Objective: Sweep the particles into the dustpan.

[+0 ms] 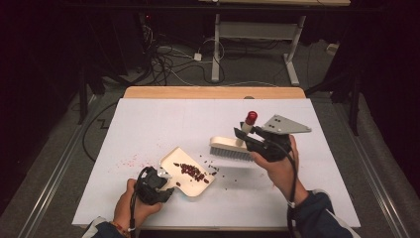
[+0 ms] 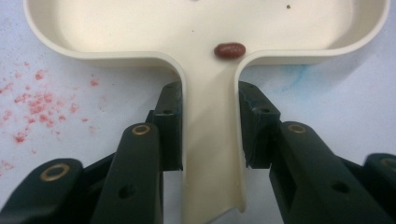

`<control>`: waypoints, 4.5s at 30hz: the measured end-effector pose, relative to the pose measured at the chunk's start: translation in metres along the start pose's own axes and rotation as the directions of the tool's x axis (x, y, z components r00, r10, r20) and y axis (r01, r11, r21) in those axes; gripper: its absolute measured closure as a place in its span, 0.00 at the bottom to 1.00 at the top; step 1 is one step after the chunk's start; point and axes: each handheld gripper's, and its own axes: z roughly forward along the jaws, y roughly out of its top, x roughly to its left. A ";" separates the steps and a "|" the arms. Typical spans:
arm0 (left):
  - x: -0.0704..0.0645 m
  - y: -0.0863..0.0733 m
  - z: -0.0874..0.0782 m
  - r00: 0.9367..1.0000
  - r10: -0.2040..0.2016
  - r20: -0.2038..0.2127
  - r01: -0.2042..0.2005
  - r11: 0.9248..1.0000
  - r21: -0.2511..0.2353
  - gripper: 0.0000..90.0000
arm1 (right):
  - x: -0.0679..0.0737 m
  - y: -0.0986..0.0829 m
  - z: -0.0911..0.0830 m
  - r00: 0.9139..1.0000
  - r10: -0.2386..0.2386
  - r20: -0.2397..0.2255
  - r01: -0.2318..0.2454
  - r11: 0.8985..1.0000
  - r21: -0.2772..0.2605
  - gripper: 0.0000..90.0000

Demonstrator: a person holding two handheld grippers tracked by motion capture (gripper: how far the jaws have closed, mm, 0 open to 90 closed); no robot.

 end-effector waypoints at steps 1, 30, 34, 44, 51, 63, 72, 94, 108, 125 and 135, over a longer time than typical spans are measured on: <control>0.000 0.000 0.000 1.000 0.000 0.000 0.000 1.000 0.000 0.71 | 0.000 0.000 0.000 1.000 0.000 0.000 0.000 1.000 0.000 0.78; 0.000 0.000 0.000 1.000 0.005 -0.004 -0.005 1.000 0.005 0.71 | 0.008 -0.020 -0.004 0.971 -0.117 -0.209 0.155 0.972 0.177 0.78; 0.000 0.001 0.000 1.000 0.004 0.000 -0.004 1.000 0.009 0.71 | 0.006 -0.012 0.018 0.971 -0.120 -0.209 0.156 0.973 0.168 0.78; 0.001 0.001 0.000 1.000 0.008 0.004 -0.008 1.000 0.007 0.71 | -0.009 -0.004 0.034 0.975 -0.064 -0.211 0.092 0.988 0.125 0.78; 0.000 0.001 0.000 1.000 0.012 0.000 -0.012 1.000 0.011 0.71 | -0.008 0.004 0.014 0.987 -0.039 -0.159 0.047 0.998 0.048 0.78; -0.004 0.006 0.002 1.000 0.012 -0.003 -0.012 1.000 0.015 0.71 | -0.012 -0.006 0.018 0.985 0.027 0.170 -0.024 1.000 -0.018 0.78; -0.006 0.008 0.003 1.000 0.009 -0.004 -0.008 1.000 0.020 0.71 | 0.009 -0.024 0.064 0.941 0.036 0.338 -0.040 0.999 0.003 0.77; -0.011 0.013 0.004 1.000 -0.011 0.004 0.011 1.000 0.018 0.71 | 0.087 -0.017 0.061 0.994 0.060 0.086 -0.062 0.998 0.016 0.78; -0.008 0.011 0.004 1.000 -0.006 0.016 0.006 1.000 0.010 0.71 | 0.072 0.007 0.045 0.998 0.044 0.045 -0.041 0.997 -0.072 0.78; -0.009 0.010 0.004 1.000 -0.006 0.012 0.006 1.000 0.008 0.71 | 0.036 -0.026 0.024 0.976 -0.059 0.211 0.053 0.998 0.032 0.78; -0.011 0.010 0.004 1.000 -0.006 0.001 0.006 1.000 0.007 0.71 | 0.037 -0.035 -0.006 0.982 -0.068 0.176 0.051 0.994 0.098 0.78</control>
